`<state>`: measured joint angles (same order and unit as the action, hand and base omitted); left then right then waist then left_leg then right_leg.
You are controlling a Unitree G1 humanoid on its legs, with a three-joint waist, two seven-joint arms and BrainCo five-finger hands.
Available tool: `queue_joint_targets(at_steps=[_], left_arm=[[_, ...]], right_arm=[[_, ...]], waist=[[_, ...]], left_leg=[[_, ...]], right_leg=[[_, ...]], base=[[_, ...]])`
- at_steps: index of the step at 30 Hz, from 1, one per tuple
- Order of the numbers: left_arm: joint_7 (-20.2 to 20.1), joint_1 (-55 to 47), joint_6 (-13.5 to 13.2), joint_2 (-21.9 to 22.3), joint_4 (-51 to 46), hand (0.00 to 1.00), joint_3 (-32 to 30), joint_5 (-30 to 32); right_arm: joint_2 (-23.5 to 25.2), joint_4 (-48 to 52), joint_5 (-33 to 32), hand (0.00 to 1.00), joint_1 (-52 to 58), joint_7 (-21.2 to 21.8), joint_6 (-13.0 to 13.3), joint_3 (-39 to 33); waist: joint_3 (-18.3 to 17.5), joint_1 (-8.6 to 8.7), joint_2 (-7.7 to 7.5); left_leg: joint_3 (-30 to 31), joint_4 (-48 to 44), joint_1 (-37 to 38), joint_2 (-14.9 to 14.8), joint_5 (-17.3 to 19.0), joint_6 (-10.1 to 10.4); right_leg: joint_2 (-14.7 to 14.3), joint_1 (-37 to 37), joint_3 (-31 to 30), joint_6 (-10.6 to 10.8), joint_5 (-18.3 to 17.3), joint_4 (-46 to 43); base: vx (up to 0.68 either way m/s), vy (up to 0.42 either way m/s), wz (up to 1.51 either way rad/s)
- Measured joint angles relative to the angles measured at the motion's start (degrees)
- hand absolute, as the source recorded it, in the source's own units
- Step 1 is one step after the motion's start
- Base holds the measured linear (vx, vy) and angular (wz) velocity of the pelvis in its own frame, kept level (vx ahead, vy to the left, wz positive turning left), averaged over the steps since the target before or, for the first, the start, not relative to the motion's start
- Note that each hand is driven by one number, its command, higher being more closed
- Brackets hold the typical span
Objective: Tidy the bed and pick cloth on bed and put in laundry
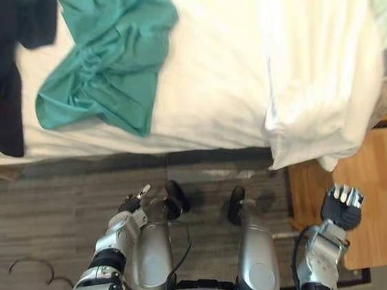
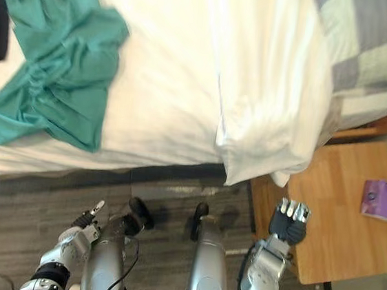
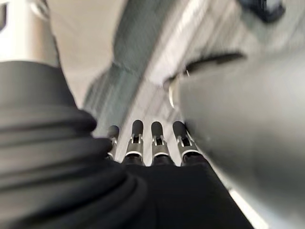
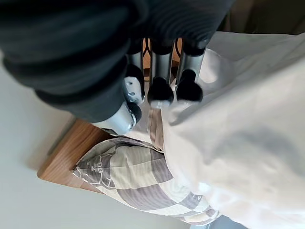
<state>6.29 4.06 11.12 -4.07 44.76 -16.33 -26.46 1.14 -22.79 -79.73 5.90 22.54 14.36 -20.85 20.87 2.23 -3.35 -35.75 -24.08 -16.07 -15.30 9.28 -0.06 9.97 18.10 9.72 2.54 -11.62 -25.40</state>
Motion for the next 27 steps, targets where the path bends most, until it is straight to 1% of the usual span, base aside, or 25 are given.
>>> queue_joint_targets(at_steps=[2, 3, 5, 6, 8, 9, 10, 11, 12, 14, 15, 17, 19, 20, 22, 23, 24, 25, 26, 27], left_arm=[[-1.99, -1.63, -0.01, 1.75, 1.08, 0.00, -0.63, 1.41], [-2.66, -2.08, 0.02, 2.09, 1.64, 0.00, -0.71, 1.49], [-5.28, -4.27, -0.07, 2.90, 2.15, 0.00, -1.77, 4.55], [-5.96, -4.82, -0.08, 2.93, 2.30, 0.00, -1.90, 5.75], [-8.06, -6.17, -0.59, 2.96, 3.37, 0.00, -1.82, 9.28], [-8.64, -6.55, -0.90, 2.98, 3.90, 0.00, -1.81, 10.34], [-9.11, -7.79, -1.63, 3.00, 4.45, 0.00, -1.75, 11.18], [-9.69, -8.77, -2.67, 3.00, 5.22, 0.00, -1.72, 12.57], [-10.21, -9.41, -3.63, 3.03, 5.66, 0.00, -1.65, 12.66], [-10.64, -10.13, -4.97, 3.39, 6.69, 0.00, -1.58, 12.94], [-10.83, -10.54, -5.83, 3.55, 7.24, 0.00, -1.53, 14.36], [-10.46, -11.22, -6.28, 3.39, 7.52, 0.00, -0.86, 14.91], [-9.44, -12.02, -6.72, 3.09, 7.81, 0.00, 0.15, 15.35], [-8.45, -12.37, -6.65, 2.90, 7.96, 0.00, 0.50, 15.67], [-6.64, -12.23, -6.49, 2.46, 7.75, 0.00, 0.42, 15.75], [-5.65, -12.19, -6.59, 2.47, 6.44, 0.00, 0.28, 15.11], [-4.88, -12.21, -6.88, 2.63, 6.01, 0.00, 0.19, 13.03], [-4.47, -12.20, -6.97, 2.77, 5.99, 0.00, 0.09, 11.85], [-3.56, -12.22, -7.07, 3.21, 6.06, 0.00, -0.18, 11.07], [-3.14, -12.42, -7.66, 3.48, 6.04, 0.00, -0.57, 10.64]], right_arm=[[0.03, -3.44, 5.11, 0.00, 2.84, -0.76, -2.16, -0.41], [0.10, -4.62, 8.33, 0.00, 3.74, -1.06, -2.45, -0.55], [0.48, -7.54, 22.07, 0.00, 6.51, -2.86, -2.62, -0.62], [0.70, -8.35, 26.65, 0.00, 7.15, -3.60, -2.41, -0.53], [0.93, -12.59, 45.56, 0.00, 9.07, -8.58, -0.13, 0.26], [0.96, -13.90, 51.29, 0.00, 9.66, -10.32, 0.50, 0.82], [1.04, -16.50, 58.47, 0.00, 10.35, -12.63, 1.21, 1.92], [1.15, -18.85, 63.02, 0.00, 10.72, -14.36, 1.59, 2.84], [1.18, -20.39, 65.46, 0.00, 11.20, -15.07, 1.74, 3.48], [1.24, -22.51, 66.87, 0.00, 12.09, -15.83, 2.13, 4.19], [1.27, -23.84, 66.78, 0.00, 12.14, -15.78, 2.32, 4.45], [1.36, -25.20, 65.91, 0.00, 12.11, -15.07, 2.33, 4.45], [1.35, -26.22, 65.87, 0.00, 11.97, -13.76, 2.34, 4.47], [1.36, -26.78, 65.87, 0.00, 11.78, -13.04, 2.31, 4.53], [1.54, -26.91, 65.89, 0.00, 11.11, -12.22, 2.04, 5.09], [0.89, -27.03, 65.88, 0.00, 10.13, -11.97, 1.47, 5.99], [-0.35, -26.99, 65.89, 0.00, 9.40, -12.21, 0.90, 7.12], [-1.26, -27.01, 65.87, 0.00, 9.06, -12.52, 0.64, 7.75], [-2.39, -27.02, 65.40, 0.00, 8.34, -13.06, 0.22, 8.37], [-3.19, -27.05, 64.48, 0.00, 8.02, -13.92, -0.04, 8.07]], waist=[[-3.66, 0.03, -0.29], [-4.60, 0.00, -0.37], [-7.60, -0.07, -0.62], [-8.40, -0.07, -0.67], [-10.60, -0.18, -0.75], [-11.13, -0.21, -0.71], [-12.26, -0.25, -0.54], [-13.10, -0.27, -0.28], [-13.74, -0.26, -0.07], [-14.56, -0.40, 0.61], [-14.67, -0.55, 0.99], [-14.76, -0.39, 1.24], [-14.79, -1.00, 1.31], [-14.63, -1.59, 1.32], [-13.42, -1.70, 0.65], [-11.97, -1.85, 0.67], [-11.14, -1.87, 1.36], [-10.84, -1.87, 1.49], [-10.32, -1.66, 3.22], [-10.15, -1.58, 3.46]], left_leg=[[-0.86, 3.78, 3.53, 1.43, -0.05, 0.21], [-1.67, 5.20, 5.09, 1.80, -0.17, 0.40], [-3.19, 9.52, 9.05, 3.57, -0.77, 0.94], [-3.27, 10.59, 9.71, 4.09, -1.15, 1.19], [-3.37, 15.36, 13.46, 6.53, -3.31, 1.23], [-3.26, 16.86, 14.69, 7.15, -3.87, 1.36], [-3.05, 19.51, 16.82, 8.02, -4.84, 1.81], [-2.88, 21.96, 18.87, 8.70, -5.73, 2.15], [-2.67, 23.89, 20.34, 9.20, -6.62, 2.48], [-2.14, 26.88, 22.47, 9.55, -7.77, 2.93], [-1.53, 28.12, 23.53, 9.55, -8.22, 3.05], [-1.39, 29.30, 25.16, 9.51, -8.61, 3.35], [-1.55, 29.53, 25.87, 9.55, -8.68, 3.43], [-1.73, 28.90, 26.04, 9.66, -8.58, 3.47], [-1.36, 20.44, 23.70, 8.58, -4.99, 2.95], [-0.55, 9.79, 20.82, 6.05, -1.28, 2.33], [2.20, -0.79, 17.13, 3.45, 1.33, 2.08], [4.07, -5.47, 14.86, 2.36, 2.28, 2.34], [6.97, -10.52, 12.69, 0.98, 3.70, 2.74], [7.27, -10.77, 12.79, 1.46, 3.94, 2.64]], right_leg=[[0.06, -4.52, 0.55, 0.69, 1.48, 5.05], [0.07, -6.13, 0.68, 0.91, 2.18, 6.96], [0.26, -10.72, 0.99, 1.55, 4.19, 12.29], [0.38, -11.71, 1.17, 1.75, 4.65, 13.37], [1.45, -14.32, 3.06, 2.09, 4.91, 14.75], [1.66, -15.23, 3.75, 2.19, 4.99, 14.87], [1.78, -16.64, 4.52, 2.22, 5.01, 14.98], [1.77, -17.97, 5.69, 2.24, 5.01, 14.94], [1.69, -18.84, 6.37, 2.24, 5.01, 14.88], [1.23, -19.94, 7.04, 2.23, 5.01, 14.10], [0.95, -20.39, 7.23, 2.08, 4.90, 13.02], [0.78, -20.60, 7.46, 1.45, 4.40, 11.11], [0.68, -20.84, 7.44, 0.99, 4.05, 10.80], [0.77, -21.07, 7.40, 0.69, 3.73, 11.00], [1.72, -22.17, 7.21, 0.95, 2.67, 10.83], [2.25, -23.13, 7.19, 1.49, 1.50, 10.50], [2.57, -23.71, 7.20, 2.25, -0.42, 9.70], [2.94, -23.65, 7.25, 3.01, -1.99, 8.92], [3.55, -23.39, 7.55, 3.48, -3.95, 6.49], [4.80, -22.53, 7.66, 3.67, -5.35, 4.18]], base=[[0.18, 0.082, 0.00], [0.15, 0.058, -0.02], [0.17, 0.064, -0.08], [0.20, 0.058, -0.04], [0.15, 0.025, 0.09], [0.13, 0.020, 0.15], [0.14, 0.009, 0.17], [0.16, 0.001, 0.19], [0.13, -0.010, 0.16], [0.08, -0.024, 0.14], [0.04, -0.041, 0.18], [0.03, -0.066, 0.10], [0.03, -0.083, -0.08], [0.03, -0.092, -0.08], [0.01, -0.081, 0.00], [-0.07, -0.050, -0.03], [-0.10, -0.012, -0.08], [-0.11, 0.061, -0.02], [-0.09, 0.140, 0.11], [-0.07, 0.145, 0.22]])
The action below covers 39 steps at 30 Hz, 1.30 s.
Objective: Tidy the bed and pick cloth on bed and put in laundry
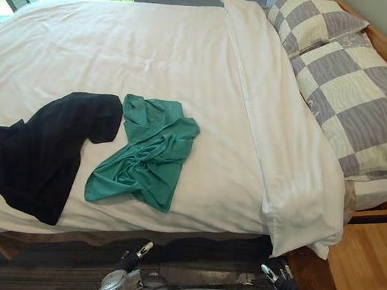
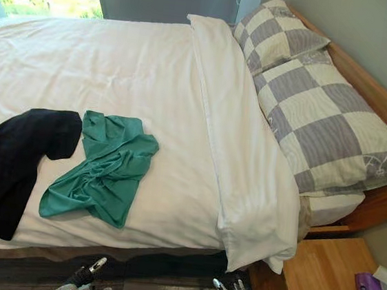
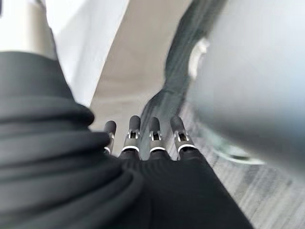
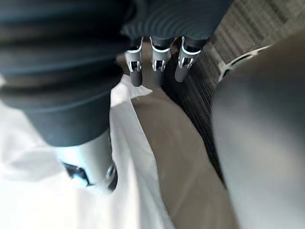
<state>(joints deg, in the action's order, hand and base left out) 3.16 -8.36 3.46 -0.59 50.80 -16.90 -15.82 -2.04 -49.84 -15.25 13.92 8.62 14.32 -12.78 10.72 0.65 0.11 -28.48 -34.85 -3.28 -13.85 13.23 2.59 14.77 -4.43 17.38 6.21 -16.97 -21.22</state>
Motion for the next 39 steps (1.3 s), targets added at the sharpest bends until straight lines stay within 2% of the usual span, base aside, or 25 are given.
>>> queue_joint_targets(at_steps=[2, 3, 5, 6, 8, 9, 10, 11, 12, 13, 14, 15, 16, 17, 18, 19, 21, 22, 23, 27, 30, 31, 35, 37, 39], left_arm=[[1.13, -0.43, -1.84, 0.47, -0.02, 0.00, -1.83, 0.17], [1.17, -1.01, -2.55, 0.66, -0.05, 0.00, -2.75, 0.17], [0.99, -2.75, -3.94, 0.49, 0.03, 0.00, -6.70, 0.92], [0.92, -3.35, -4.23, 0.50, 0.02, 0.00, -7.27, 1.46], [0.41, -5.15, -5.43, 0.69, 0.71, 0.00, -8.06, 1.97], [-0.37, -5.13, -6.17, 1.33, 1.58, 0.00, -8.64, 1.96], [-0.70, -5.24, -6.65, 1.90, 2.67, 0.00, -9.17, 1.98], [-0.74, -5.26, -6.62, 2.10, 3.13, 0.00, -9.14, 2.01], [-0.80, -5.21, -6.60, 1.52, 3.81, 0.00, -8.97, 3.47], [-0.78, -5.21, -6.53, 0.97, 4.26, 0.00, -8.70, 4.38], [-0.74, -5.02, -6.22, -0.48, 4.95, 0.00, -7.30, 6.01], [-0.69, -5.04, -6.23, -0.99, 4.98, 0.00, -6.48, 6.36], [-0.59, -5.54, -6.29, -2.04, 5.00, 0.00, -4.83, 6.45], [-0.57, -4.87, -6.42, -2.71, 4.88, 0.00, -2.92, 6.49], [-0.56, -4.29, -6.34, -3.23, 4.89, 0.00, -0.96, 6.59], [-0.55, -3.80, -6.16, -3.68, 4.93, 0.00, 0.34, 7.04], [-0.15, -1.91, -4.89, -5.19, 4.94, 0.00, 5.43, 8.59], [0.00, -1.42, -4.39, -5.37, 4.92, 0.00, 6.19, 8.54], [0.95, -0.05, -2.86, -4.63, 5.13, 0.00, 8.05, 8.51], [2.34, 1.08, -2.92, -1.31, 3.55, 0.00, 12.25, 10.46], [2.78, 0.88, -4.65, -2.05, 0.01, 0.00, 12.75, 10.76], [3.37, 0.69, -5.63, -2.16, -1.28, 0.00, 12.90, 11.11], [3.22, 0.52, -8.90, -2.07, -1.65, 0.00, 14.80, 15.34], [3.14, 0.25, -8.96, -2.19, -1.53, 0.00, 14.70, 15.19], [2.17, 0.13, -8.71, -2.28, -1.13, 0.00, 14.74, 15.20]], right_arm=[[0.19, 0.36, -1.48, 0.00, -0.03, -0.36, -0.64, -0.69], [0.35, 0.61, -1.53, 0.00, -0.20, -0.30, -1.02, -1.26], [0.69, 1.28, -1.46, 0.00, -0.57, 0.06, -1.67, -3.08], [0.60, 1.29, -1.45, 0.00, -0.56, 0.19, -1.80, -3.72], [-0.65, 0.28, -1.36, 0.00, -0.45, 0.34, -1.81, -5.96], [-1.62, -1.41, -1.23, 0.00, -0.44, 0.71, -1.49, -7.72], [-2.34, -3.18, -0.76, 0.00, -0.27, 0.88, -1.35, -9.69], [-2.42, -4.21, -0.15, 0.00, -0.19, 0.99, -1.36, -10.30], [-1.46, -6.01, 1.29, 0.00, -0.30, 1.40, -1.35, -11.35], [-0.41, -6.73, 2.04, 0.00, -0.56, 1.75, -1.35, -11.29], [2.55, -7.56, 3.92, 0.00, -0.42, 1.99, 0.05, -11.41], [2.63, -7.59, 4.42, 0.00, -0.13, 2.27, 0.75, -11.32], [1.88, -7.52, 6.72, 0.00, 0.49, 3.35, 2.46, -9.29], [1.12, -7.52, 8.52, 0.00, 0.77, 3.97, 3.52, -6.49], [0.70, -7.45, 8.89, 0.00, 0.35, 3.99, 3.78, -3.98], [0.62, -7.43, 8.89, 0.00, -0.09, 4.11, 4.04, -2.30], [-1.61, -5.85, 9.01, 0.00, -0.85, 5.37, 4.66, 3.60], [-1.90, -5.27, 9.54, 0.00, -0.97, 5.86, 4.94, 4.83], [-3.35, -4.66, 10.34, 0.00, -1.29, 7.24, 5.36, 6.78], [-7.86, -4.71, 12.14, 0.00, -3.92, 7.55, 5.27, 13.19], [-8.30, -4.04, 12.13, 0.00, -6.22, 6.63, 3.33, 18.93], [-8.04, -3.99, 12.06, 0.00, -7.33, 4.50, 1.08, 20.25], [-7.18, -5.23, 10.64, 0.00, -9.53, 1.85, -2.94, 18.99], [-5.92, -5.45, 9.76, 0.00, -9.46, 1.50, -3.98, 16.83], [-6.42, -5.90, 9.81, 0.00, -9.32, 1.17, -4.02, 14.50]], waist=[[0.02, -0.13, -0.66], [-0.02, -0.14, -0.55], [-0.15, -0.04, -1.30], [-0.23, -0.09, -1.57], [-0.33, -0.05, -1.84], [-0.66, 0.14, -1.36], [-1.15, 0.33, -0.64], [-1.65, 0.65, -0.78], [-2.55, 1.04, -0.67], [-2.64, 0.80, -1.24], [-3.15, 0.02, -1.44], [-3.58, 0.20, -1.66], [-3.72, 0.21, -1.90], [-3.76, 0.30, -1.87], [-3.88, 0.57, -1.64], [-3.90, 0.82, -1.47], [-3.74, 1.57, -1.05], [-3.75, 1.57, -1.08], [-3.78, 2.00, 0.15], [-3.60, 1.46, 2.17], [-1.84, -0.10, 0.56], [-1.14, -0.37, 0.59], [-0.76, -0.14, 1.47], [-0.33, 0.14, 0.73], [-0.32, 1.37, 0.54]], left_leg=[[-0.71, -0.15, 0.39, 0.48, 1.14, -0.66], [-0.80, -0.62, 0.46, -0.89, 1.69, -1.27], [1.07, 0.78, 2.29, -6.74, 1.27, -1.31], [2.06, 1.69, 2.81, -7.70, 0.67, -1.33], [6.23, 6.01, 4.17, -9.67, -4.59, -1.94], [7.93, 9.96, 5.01, -9.53, -10.25, -2.53], [8.92, 11.87, 5.62, -7.81, -8.32, 3.58], [8.20, 12.42, 6.21, -6.83, -5.75, 6.50], [6.68, 12.75, 6.03, -5.72, -2.32, 11.30], [6.19, 12.59, 5.96, -5.13, -1.47, 11.54], [4.62, 13.35, 6.34, -4.37, -1.59, 10.96], [3.65, 14.76, 6.85, -4.26, -2.00, 10.17], [1.87, 18.51, 8.90, -4.33, -2.95, 8.59], [0.75, 22.23, 10.39, -3.82, -4.33, 8.10], [0.55, 24.66, 10.73, -3.24, -5.98, 7.50], [0.74, 26.22, 10.61, -2.96, -7.08, 7.16], [2.10, 29.78, 10.05, -1.31, -9.75, 6.29], [2.35, 30.21, 9.86, -0.72, -10.14, 6.00], [3.78, 31.13, 9.40, -0.40, -10.90, 5.20], [10.09, 31.61, 8.97, 2.08, -11.12, 2.00], [12.35, 14.71, 1.17, 2.04, -11.79, 3.23], [11.42, 10.19, -1.43, 1.40, -12.86, 3.65], [8.62, 15.00, -0.34, 2.84, -14.53, 3.09], [7.12, 17.28, 1.23, 3.59, -14.61, 3.65], [7.26, 18.38, 3.40, 0.85, -12.91, 3.14]], right_leg=[[2.37, 0.64, 0.09, 0.03, -0.54, -1.43], [2.39, 0.64, 0.01, 0.11, -0.42, -1.46], [4.06, 0.72, -1.87, 1.08, 0.16, -1.48], [4.92, 1.01, -2.61, 1.33, 0.30, -1.48], [8.46, 2.34, -5.31, 4.15, 1.58, -1.13], [10.14, 2.98, -6.00, 6.58, 2.82, -0.31], [11.88, 3.09, -6.76, 7.74, 4.74, 1.49], [12.66, 2.73, -6.88, 7.77, 6.67, 3.18], [13.67, 1.71, -6.83, 7.68, 12.70, 7.35], [14.01, 1.87, -6.83, 7.19, 16.29, 8.91], [13.93, 2.09, -4.33, 3.17, 25.48, 12.36], [13.74, 2.07, -1.65, 1.07, 29.22, 13.52], [12.98, 2.39, 3.61, -2.21, 30.23, 11.78], [11.07, 3.74, 6.90, -2.05, 26.35, 6.96], [8.07, 5.16, 7.00, -0.36, 21.32, 3.23], [5.62, 5.76, 6.64, -0.03, 17.94, 1.50], [-3.36, 5.50, 2.25, -0.29, 7.06, 3.06], [-5.10, 4.30, 0.86, -0.56, 5.16, 5.91], [-6.87, 2.06, -0.12, -1.07, 5.90, 10.19], [-6.10, -0.16, 1.48, -1.55, 6.85, 12.15], [-3.34, -1.32, 2.39, -1.65, 5.96, 11.93], [-2.50, -2.03, 3.33, -1.09, 6.28, 11.52], [0.45, -0.80, 5.66, -0.86, 5.68, 9.21], [2.80, -0.87, 6.19, -0.83, 5.71, 8.16], [4.88, -1.62, 5.48, -0.73, 5.77, 6.46]], base=[[-0.08, 0.098, 0.20], [-0.07, 0.063, -0.01], [-0.01, 0.105, -0.23], [0.03, 0.337, -0.32], [0.03, 0.458, -0.30], [0.03, 0.555, -0.16], [0.04, 0.602, -0.01], [0.08, 0.649, 0.09], [0.07, 0.545, 0.01], [0.08, 0.740, -0.25], [0.03, 0.568, -0.35], [0.02, 0.565, -0.37], [0.02, 0.325, -0.20], [0.05, 0.320, -0.18], [0.05, 0.222, -0.04], [0.05, 0.137, 0.11], [0.03, 0.055, 0.20], [-0.04, -0.005, 0.23], [-0.06, -0.020, 0.33], [-0.01, -0.007, 0.34], [-0.05, -0.005, 0.23], [-0.02, -0.004, 0.28], [0.02, 0.052, 0.37], [0.00, 0.099, 0.10], [0.01, 0.128, -0.04]])
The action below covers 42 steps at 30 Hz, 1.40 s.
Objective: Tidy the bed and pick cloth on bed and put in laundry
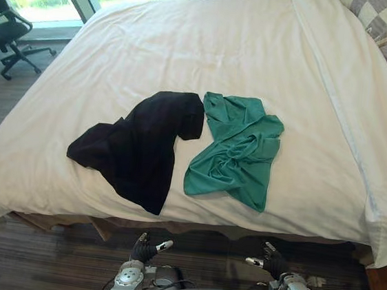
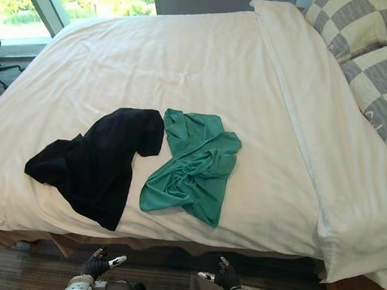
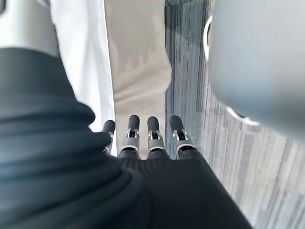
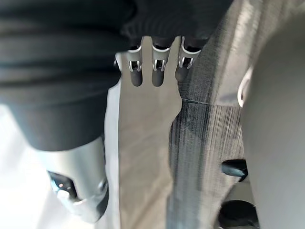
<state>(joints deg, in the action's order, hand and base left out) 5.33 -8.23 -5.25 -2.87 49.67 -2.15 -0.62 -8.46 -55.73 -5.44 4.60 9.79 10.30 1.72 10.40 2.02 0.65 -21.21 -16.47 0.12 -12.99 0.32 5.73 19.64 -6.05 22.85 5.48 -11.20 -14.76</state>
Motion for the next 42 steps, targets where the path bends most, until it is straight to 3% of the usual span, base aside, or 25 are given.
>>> queue_joint_targets(at_steps=[2, 4, 5, 6, 7, 9, 10, 11, 12, 13, 14, 15, 16, 17, 18, 21, 24, 30, 33, 35, 40, 42], left_arm=[[-0.96, 0.00, 0.05, -0.09, 0.10, 0.00, 0.35, -0.02], [-1.44, 0.03, 0.00, 0.09, 0.39, 0.00, 0.71, -0.34], [-1.71, 0.43, -0.23, -0.48, 1.28, 0.00, 1.21, -1.03], [-1.83, 0.26, -0.46, -1.07, 1.49, 0.00, 1.59, -1.14], [-2.16, 0.49, -0.71, -1.26, 2.00, 0.00, 1.72, -1.56], [-2.48, 1.59, -0.68, -2.80, 3.07, 0.00, 2.00, -2.58], [-2.39, 2.06, -0.45, -3.56, 4.07, 0.00, 2.04, -2.65], [-2.35, 1.97, -0.43, -3.77, 5.00, 0.00, 2.03, -2.12], [-2.32, 1.74, -0.44, -3.42, 5.36, 0.00, 2.04, -2.04], [-2.00, 1.22, -0.59, -3.69, 5.39, 0.00, 1.59, -2.23], [-1.57, 1.41, -0.60, -4.15, 5.44, 0.00, 1.86, -2.73], [-1.62, 1.45, -0.59, -4.37, 5.72, 0.00, 2.29, -3.36], [-1.62, 1.54, -0.57, -4.39, 5.72, 0.00, 2.65, -3.47], [-1.68, 2.00, -0.38, -4.33, 5.70, 0.00, 3.96, -5.08], [-1.70, 2.48, -0.30, -4.25, 5.63, 0.00, 4.67, -5.82], [-1.62, 2.99, -0.46, -1.63, 2.87, 0.00, 6.79, -7.23], [-1.18, 2.96, -2.21, 0.48, 2.05, 0.00, 6.92, -6.72], [0.18, 1.70, -3.41, 0.00, 2.26, 0.00, 5.86, -6.75], [2.75, 1.03, -1.78, -0.26, 3.41, 0.00, 0.76, -7.81], [5.00, 0.24, 0.70, -0.35, 5.32, 0.00, -4.22, -11.15], [10.18, -3.28, 3.03, -0.27, 6.26, 0.00, -17.61, -14.65], [12.11, -3.93, 3.36, -0.42, 5.06, 0.00, -24.14, -16.24]], right_arm=[[-0.99, -0.61, 0.09, 0.00, 0.18, 0.15, 0.16, -1.20], [-2.04, -1.96, 0.25, 0.00, 0.32, 0.27, 0.40, -2.36], [-1.75, -3.85, 0.77, 0.00, 0.20, 0.37, 0.95, -3.59], [-1.36, -4.65, 1.24, 0.00, 0.56, 0.69, 1.58, -4.23], [-0.63, -5.03, 1.99, 0.00, 1.12, 1.14, 2.66, -5.67], [0.75, -5.65, 2.98, 0.00, 1.67, 1.04, 3.35, -6.83], [1.07, -5.63, 3.54, 0.00, 2.26, 1.05, 4.82, -7.53], [0.95, -5.61, 4.06, 0.00, 2.91, 1.08, 6.36, -7.23], [0.53, -5.54, 4.42, 0.00, 3.09, 1.16, 7.13, -6.63], [0.15, -4.81, 5.66, 0.00, 3.14, 1.49, 8.71, -5.31], [-0.02, -3.91, 6.31, 0.00, 3.40, 1.59, 9.94, -3.79], [-0.23, -2.59, 6.48, 0.00, 3.94, 1.75, 10.51, -2.56], [-0.47, -1.44, 6.53, 0.00, 4.48, 1.88, 10.70, -1.47], [-0.99, 0.42, 6.39, 0.00, 5.15, 2.57, 10.71, 0.69], [-1.42, 1.37, 6.18, 0.00, 5.24, 3.26, 10.70, 2.27], [-3.11, 3.24, 4.06, 0.00, 4.82, 6.39, 10.58, 5.29], [-3.18, 3.54, -0.26, 0.00, 3.74, 8.63, 9.09, 8.91], [-2.89, 2.02, -4.77, 0.00, 2.90, 7.03, 4.64, 9.67], [-1.55, -0.66, -8.14, 0.00, 2.59, 3.89, 2.45, 5.15], [-0.62, -2.15, -11.04, 0.00, 3.02, 0.78, 1.36, 1.33], [1.44, -1.95, -18.16, 0.00, 7.51, -3.84, 1.63, -8.35], [1.47, 1.22, -21.52, 0.00, 9.53, -6.78, 3.83, -13.87]], waist=[[-0.01, 0.43, 0.04], [-0.14, 0.55, 1.02], [-0.29, 0.42, 1.13], [-0.08, 0.56, 0.14], [-0.20, 0.89, 0.52], [0.24, 0.66, -1.49], [0.25, 0.35, -1.34], [-0.32, 0.21, 0.14], [-1.15, 0.06, 0.54], [-1.49, 0.02, 0.50], [-1.47, 0.52, 0.46], [-1.47, 0.84, 0.47], [-1.47, 0.88, 0.47], [-1.50, 1.19, 0.38], [-1.68, 1.15, 0.02], [-1.57, 1.82, 0.55], [-1.93, 1.39, -0.18], [-2.14, 0.09, -0.50], [-2.29, 0.02, -0.58], [-2.32, 0.02, -0.31], [-3.21, -0.89, 1.30], [-3.62, -1.68, 1.92]], left_leg=[[1.77, 2.27, 0.91, -1.91, -1.67, -0.78], [4.97, 3.84, 0.89, -3.22, -8.96, -2.46], [7.06, 3.84, 1.23, -1.36, -4.42, 0.77], [6.80, 4.15, 1.40, -0.14, -0.94, 2.22], [5.59, 4.91, 2.08, 0.49, 4.29, 5.29], [4.74, 4.76, 2.34, 2.22, 5.91, 5.02], [4.44, 4.81, 2.79, 2.20, 6.72, 4.08], [2.49, 5.74, 3.03, 1.29, 7.61, 3.26], [1.14, 6.50, 3.30, 0.81, 7.99, 2.76], [-0.61, 8.20, 4.41, 0.66, 7.53, 1.85], [-0.99, 9.87, 5.25, 0.50, 6.94, 1.38], [-1.03, 10.92, 5.47, 0.35, 6.28, 1.05], [-1.13, 11.63, 5.53, 0.37, 5.68, 0.75], [-1.16, 12.89, 5.64, 0.88, 4.77, 0.61], [-1.62, 13.93, 5.67, 2.22, 3.16, 1.01], [0.13, 18.00, 6.61, 3.56, -0.61, -0.18], [1.49, 18.39, 6.91, 3.46, -1.69, -1.60], [2.43, 18.38, 7.87, 3.71, -1.89, -1.83], [2.77, 18.43, 7.82, 4.08, -2.09, -1.54], [2.64, 18.68, 7.78, 4.23, -2.31, -1.19], [1.82, 21.62, 8.58, 4.25, -3.60, -0.24], [1.24, 22.00, 8.86, 4.22, -3.67, -0.16]], right_leg=[[1.68, 0.23, -0.79, 1.64, 0.62, -0.24], [2.69, 1.42, -1.76, 5.10, 1.50, 0.02], [3.70, 1.63, -3.04, 7.24, 2.86, 1.08], [4.84, 1.54, -3.15, 8.53, 4.20, 2.83], [5.28, 1.02, -3.12, 8.70, 6.53, 5.03], [6.94, -0.30, -3.18, 8.04, 10.54, 7.50], [6.66, 0.04, -2.95, 5.40, 15.38, 7.89], [5.68, 1.45, -1.53, -0.12, 19.82, 7.99], [5.15, 2.39, 0.34, -3.32, 21.06, 7.71], [4.70, 5.11, 3.50, -5.15, 17.72, 0.89], [1.53, 6.74, 2.95, -2.62, 11.68, -4.62], [-2.42, 7.58, 0.97, -1.71, 7.39, -6.40], [-5.20, 7.82, -0.80, -1.47, 4.79, -6.42], [-9.82, 7.46, -3.97, -0.91, 1.03, -4.46], [-11.05, 6.22, -4.80, -1.71, -0.10, -1.55], [-11.60, 5.14, -7.95, -1.79, -0.19, -0.08], [-12.13, 3.14, -7.28, -1.87, -0.24, 2.23], [-12.32, 0.48, -7.20, -1.52, 0.40, 4.87], [-12.12, -0.59, -6.97, -1.06, 1.21, 6.66], [-11.90, -0.62, -6.84, -0.73, 1.47, 6.90], [-11.98, -0.61, -5.70, -0.32, 1.71, 6.82], [-11.93, -0.57, -5.40, -0.25, 1.68, 6.83]], base=[[0.03, 0.289, -0.11], [0.03, 0.403, -0.16], [0.01, 0.456, -0.05], [-0.01, 0.580, -0.06], [0.00, 0.505, 0.01], [-0.02, 0.347, -0.09], [-0.10, 0.374, -0.33], [-0.11, 0.304, -0.42], [-0.04, 0.253, -0.63], [0.03, 0.184, -0.59], [0.04, 0.200, -0.55], [0.03, 0.086, -0.30], [0.03, 0.036, -0.14], [0.06, 0.025, -0.08], [0.05, 0.040, -0.04], [0.04, -0.003, 0.27], [0.05, -0.086, 0.29], [0.00, -0.013, 0.09], [-0.04, 0.027, 0.09], [-0.07, 0.038, 0.07], [-0.07, 0.029, 0.11], [-0.12, 0.029, -0.02]])
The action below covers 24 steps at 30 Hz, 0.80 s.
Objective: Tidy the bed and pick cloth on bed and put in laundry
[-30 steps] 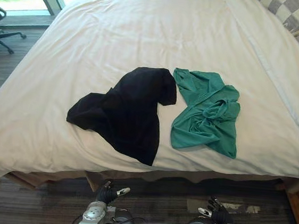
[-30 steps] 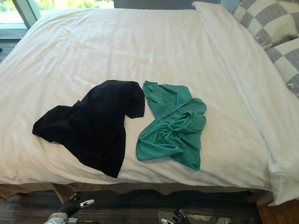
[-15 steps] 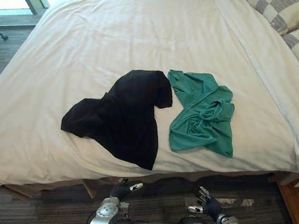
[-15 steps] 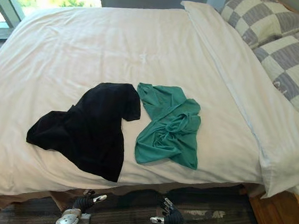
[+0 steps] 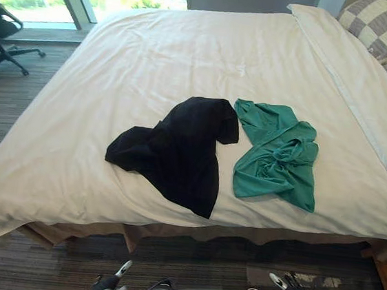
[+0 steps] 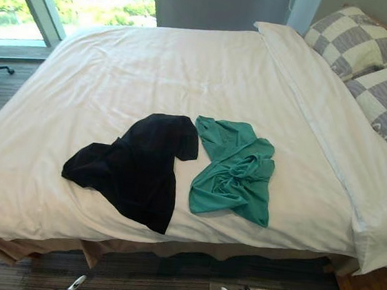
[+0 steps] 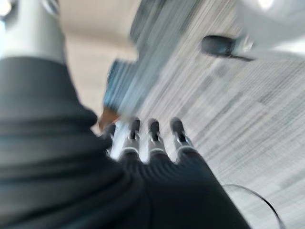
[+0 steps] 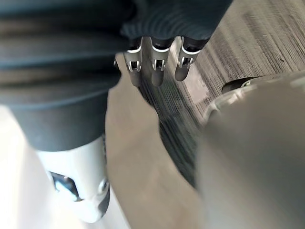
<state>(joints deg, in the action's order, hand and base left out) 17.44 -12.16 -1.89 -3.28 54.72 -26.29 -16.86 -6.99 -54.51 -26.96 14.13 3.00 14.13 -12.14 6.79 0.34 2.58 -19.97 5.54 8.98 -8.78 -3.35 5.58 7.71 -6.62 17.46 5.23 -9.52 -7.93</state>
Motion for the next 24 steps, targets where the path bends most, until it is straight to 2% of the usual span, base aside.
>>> queue_joint_targets(at_steps=[4, 6, 9, 11, 14, 19, 22, 24], left_arm=[[1.68, -0.91, 0.82, -1.67, -7.78, 0.00, -7.63, -0.05], [1.72, -0.78, 1.41, -5.93, -14.73, 0.00, -10.61, -0.39], [1.72, -0.73, 1.11, -10.53, -21.11, 0.00, -14.06, -4.27], [1.33, -0.74, -1.27, -14.54, -28.42, 0.00, -17.57, -6.88], [0.45, 0.18, -4.47, -18.11, -37.36, 0.00, -19.45, -7.36], [-2.20, 1.75, -9.87, -20.57, -47.94, 0.00, -19.18, -6.00], [-3.22, 2.38, -12.28, -20.70, -53.27, 0.00, -17.01, -2.72], [-3.95, 2.54, -12.50, -20.68, -57.25, 0.00, -11.26, 2.77]], right_arm=[[-2.07, 14.04, -2.16, 0.00, 1.43, -4.02, 4.09, -10.41], [-5.50, 23.99, -0.96, 0.00, 1.75, -5.56, 5.46, -14.93], [-7.76, 33.95, 1.90, 0.00, 3.14, -6.07, 5.79, -19.01], [-8.43, 42.39, 4.46, 0.00, 3.88, -5.41, 6.51, -22.48], [-9.08, 49.98, 7.36, 0.00, 3.77, -3.90, 6.87, -23.80], [-9.98, 58.18, 11.83, 0.00, 2.83, 0.20, 6.91, -23.69], [-10.06, 60.46, 14.77, 0.00, 1.41, 1.74, 6.83, -22.15], [-10.10, 62.18, 17.56, 0.00, 0.95, 2.38, 6.53, -18.66]], waist=[[-0.51, -0.35, 0.41], [-1.18, -0.73, 0.09], [-3.26, -0.82, -0.49], [-4.69, -0.97, -1.27], [-5.04, -0.88, -2.47], [-5.23, -0.82, -2.75], [-5.17, -0.66, -2.60], [-5.27, -0.62, -2.46]], left_leg=[[-0.33, 0.32, -0.22, 0.03, 0.84, -0.03], [-2.61, 0.31, -0.30, -0.34, 0.98, -0.02], [-3.01, 0.18, -1.46, -0.49, 0.93, -0.03], [-2.58, -0.15, -1.90, -0.16, 0.30, 0.09], [-1.78, -0.65, -1.95, 0.11, 0.91, 0.23], [-1.65, -0.98, -0.81, 0.16, 2.22, 0.43], [-1.81, -1.79, -0.79, 0.17, 3.06, 0.38], [-2.30, -1.78, -0.21, 0.21, 3.25, 0.35]], right_leg=[[0.31, -0.11, 0.76, 0.27, -0.39, 0.04], [0.40, -0.12, 0.80, 0.44, -0.48, 0.27], [0.30, -0.02, 0.86, 0.75, -0.07, 1.71], [0.45, -0.50, 1.41, 0.91, 0.72, 1.85], [0.72, -1.26, 1.66, 0.63, 0.53, 1.93], [0.74, -2.44, 0.51, 0.14, 0.20, 1.79], [0.83, -2.41, -0.64, -0.15, -0.02, 1.44], [0.82, -2.09, -2.52, -0.37, -0.25, 1.02]], base=[[-0.08, 0.026, 0.06], [-0.03, 0.017, 0.10], [0.08, 0.002, 0.11], [0.20, -0.007, 0.13], [0.15, -0.001, 0.16], [0.10, 0.007, 0.04], [0.05, 0.001, -0.04], [0.04, 0.007, -0.12]])
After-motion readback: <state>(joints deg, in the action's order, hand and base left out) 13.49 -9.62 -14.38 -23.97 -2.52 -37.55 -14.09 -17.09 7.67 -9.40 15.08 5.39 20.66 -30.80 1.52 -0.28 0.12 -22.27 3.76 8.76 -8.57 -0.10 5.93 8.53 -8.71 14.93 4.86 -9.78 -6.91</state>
